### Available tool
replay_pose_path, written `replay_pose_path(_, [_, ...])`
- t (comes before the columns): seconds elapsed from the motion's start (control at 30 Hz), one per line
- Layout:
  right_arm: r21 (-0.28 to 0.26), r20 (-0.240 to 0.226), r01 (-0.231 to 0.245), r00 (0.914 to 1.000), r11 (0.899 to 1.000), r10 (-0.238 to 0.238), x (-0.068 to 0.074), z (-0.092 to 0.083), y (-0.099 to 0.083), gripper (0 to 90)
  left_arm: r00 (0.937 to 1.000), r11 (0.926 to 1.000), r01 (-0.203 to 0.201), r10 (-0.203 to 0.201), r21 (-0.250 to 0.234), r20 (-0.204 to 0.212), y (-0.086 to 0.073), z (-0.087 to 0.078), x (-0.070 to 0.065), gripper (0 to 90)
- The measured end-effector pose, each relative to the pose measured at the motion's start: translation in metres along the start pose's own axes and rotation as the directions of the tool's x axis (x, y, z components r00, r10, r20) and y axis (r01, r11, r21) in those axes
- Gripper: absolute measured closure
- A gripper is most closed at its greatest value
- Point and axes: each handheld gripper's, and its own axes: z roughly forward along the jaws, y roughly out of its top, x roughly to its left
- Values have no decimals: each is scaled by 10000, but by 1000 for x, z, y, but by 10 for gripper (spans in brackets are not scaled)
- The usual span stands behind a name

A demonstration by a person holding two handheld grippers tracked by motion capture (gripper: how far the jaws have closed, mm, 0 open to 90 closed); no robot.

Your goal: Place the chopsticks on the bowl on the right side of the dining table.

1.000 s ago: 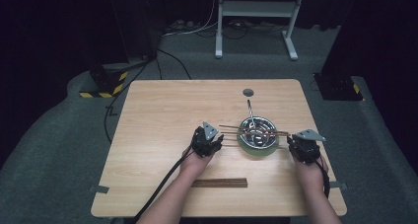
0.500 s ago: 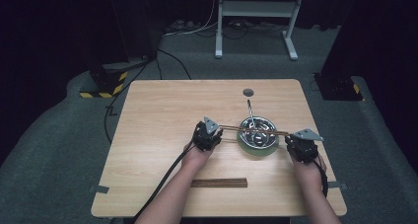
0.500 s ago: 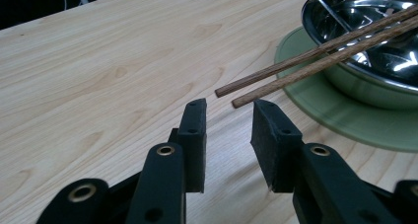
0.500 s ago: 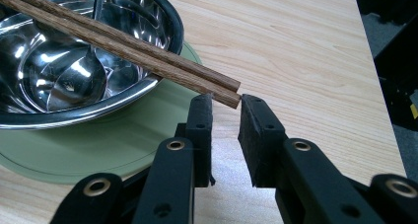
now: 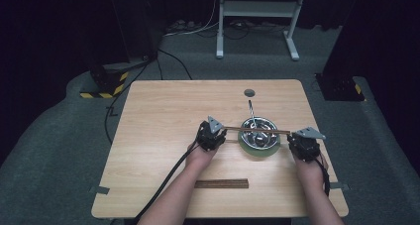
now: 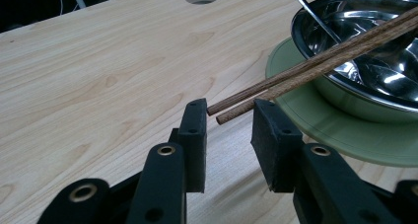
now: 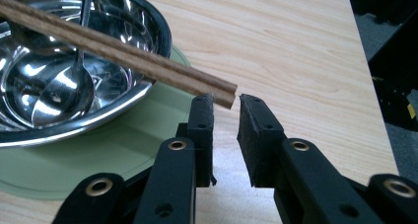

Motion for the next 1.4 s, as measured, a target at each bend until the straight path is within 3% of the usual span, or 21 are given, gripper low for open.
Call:
replay_pose_path(0.17, [-16, 31, 136, 9999, 9999, -135, 1, 0, 4, 760, 9999, 9999, -149, 149, 28, 42, -1, -1, -4, 679])
replay_pose_path(0.43, [66, 198, 354, 9992, 9994, -355, -1, 0, 1, 764, 10000, 10000, -50, 51, 50, -59, -6, -5, -6, 688])
replay_pose_path(0.97, [35, 236, 226, 9995, 9997, -227, -2, 3, 1, 792, 9999, 10000, 2, -2, 11, -127, -6, -5, -2, 727])
replay_pose_path(1.4, [46, 242, 217, 9995, 9998, -218, -2, 4, 3, 796, 9998, 9998, 33, -29, 177, -196, -7, -7, -2, 829])
